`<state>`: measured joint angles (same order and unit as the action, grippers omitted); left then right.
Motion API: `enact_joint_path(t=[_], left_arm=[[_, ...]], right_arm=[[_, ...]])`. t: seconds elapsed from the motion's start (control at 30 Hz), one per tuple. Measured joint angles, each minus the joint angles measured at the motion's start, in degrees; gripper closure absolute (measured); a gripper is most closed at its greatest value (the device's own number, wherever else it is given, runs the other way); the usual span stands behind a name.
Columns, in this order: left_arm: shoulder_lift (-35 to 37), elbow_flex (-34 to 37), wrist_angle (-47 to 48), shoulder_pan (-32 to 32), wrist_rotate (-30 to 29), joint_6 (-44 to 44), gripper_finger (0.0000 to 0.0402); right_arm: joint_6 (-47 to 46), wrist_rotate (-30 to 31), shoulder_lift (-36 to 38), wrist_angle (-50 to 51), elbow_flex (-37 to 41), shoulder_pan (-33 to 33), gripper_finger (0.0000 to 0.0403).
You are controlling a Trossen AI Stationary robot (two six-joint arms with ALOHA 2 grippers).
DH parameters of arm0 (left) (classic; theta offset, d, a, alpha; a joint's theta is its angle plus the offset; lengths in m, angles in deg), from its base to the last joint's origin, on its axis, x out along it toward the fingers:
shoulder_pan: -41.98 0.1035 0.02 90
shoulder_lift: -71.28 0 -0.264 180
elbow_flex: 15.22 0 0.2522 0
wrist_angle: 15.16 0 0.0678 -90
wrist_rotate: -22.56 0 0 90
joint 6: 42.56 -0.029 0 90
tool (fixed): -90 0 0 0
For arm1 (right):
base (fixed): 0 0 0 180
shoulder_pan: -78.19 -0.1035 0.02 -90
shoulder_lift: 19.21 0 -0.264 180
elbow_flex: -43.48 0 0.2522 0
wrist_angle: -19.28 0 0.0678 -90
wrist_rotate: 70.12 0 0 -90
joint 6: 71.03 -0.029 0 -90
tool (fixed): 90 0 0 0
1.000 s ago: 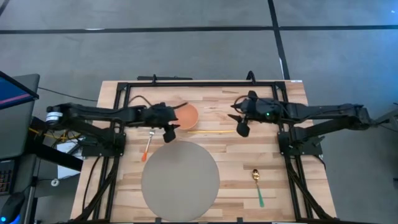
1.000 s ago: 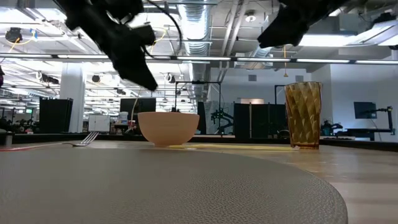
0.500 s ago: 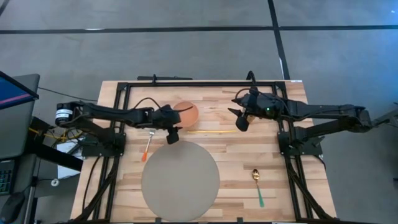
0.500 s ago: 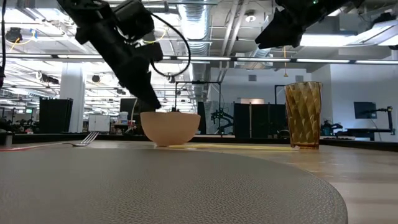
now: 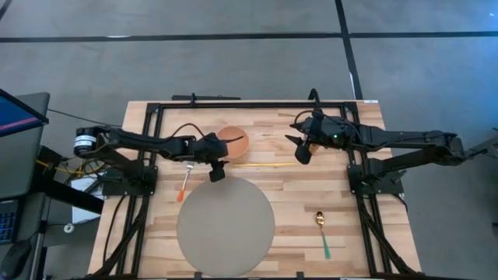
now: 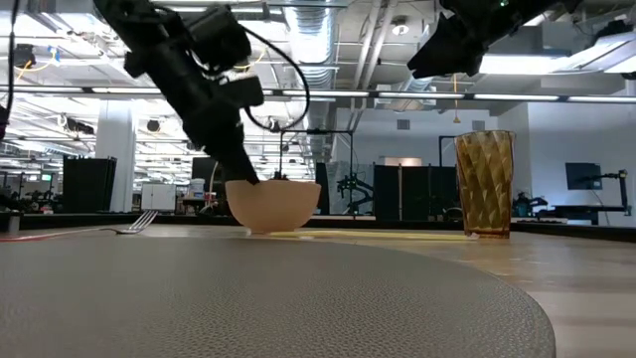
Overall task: Pick & Place Utensil
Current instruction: Put the orange bowl on the gray mat
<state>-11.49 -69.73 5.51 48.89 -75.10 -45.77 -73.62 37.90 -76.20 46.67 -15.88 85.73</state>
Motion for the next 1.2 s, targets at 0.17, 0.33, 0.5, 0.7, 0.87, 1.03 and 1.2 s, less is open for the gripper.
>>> enact_joint_path(t=[0.17,0.33,0.5,0.7,0.87,1.03,1.2], left_arm=[[-3.24,0.0,-1.39,0.3,-2.07,-2.3,0.025],[-2.73,0.04,-2.23,-0.87,-2.61,-5.1,0.0321],[1.97,0.12,-2.38,-4.22,-2.95,-5.01,0.0387],[8.84,-2.19,-3.09,-16.72,-4.5,-0.77,0.0391],[8.34,-2.92,-3.26,-27.5,-4.49,7.34,0.039],[3.68,-2.93,-3.23,-35.37,-4.55,16.28,0.039],[-0.96,-2.93,-9.0,-41.07,-4.64,18.88,0.0391]], right_arm=[[0.0,0.0,-0.02,-0.04,0.0,-0.07,0.0211],[0.01,0.0,-0.02,-0.04,0.0,-0.07,0.0209],[0.02,0.0,-0.04,-0.1,0.0,-0.07,0.0213],[0.02,0.0,-0.04,-0.1,0.0,-0.05,0.0215],[0.04,0.0,-0.04,-0.81,0.0,-0.05,0.0214],[0.02,0.0,-0.04,-0.94,0.0,-0.03,0.0218],[0.02,-0.04,-0.04,-0.87,0.0,-0.03,0.022]])
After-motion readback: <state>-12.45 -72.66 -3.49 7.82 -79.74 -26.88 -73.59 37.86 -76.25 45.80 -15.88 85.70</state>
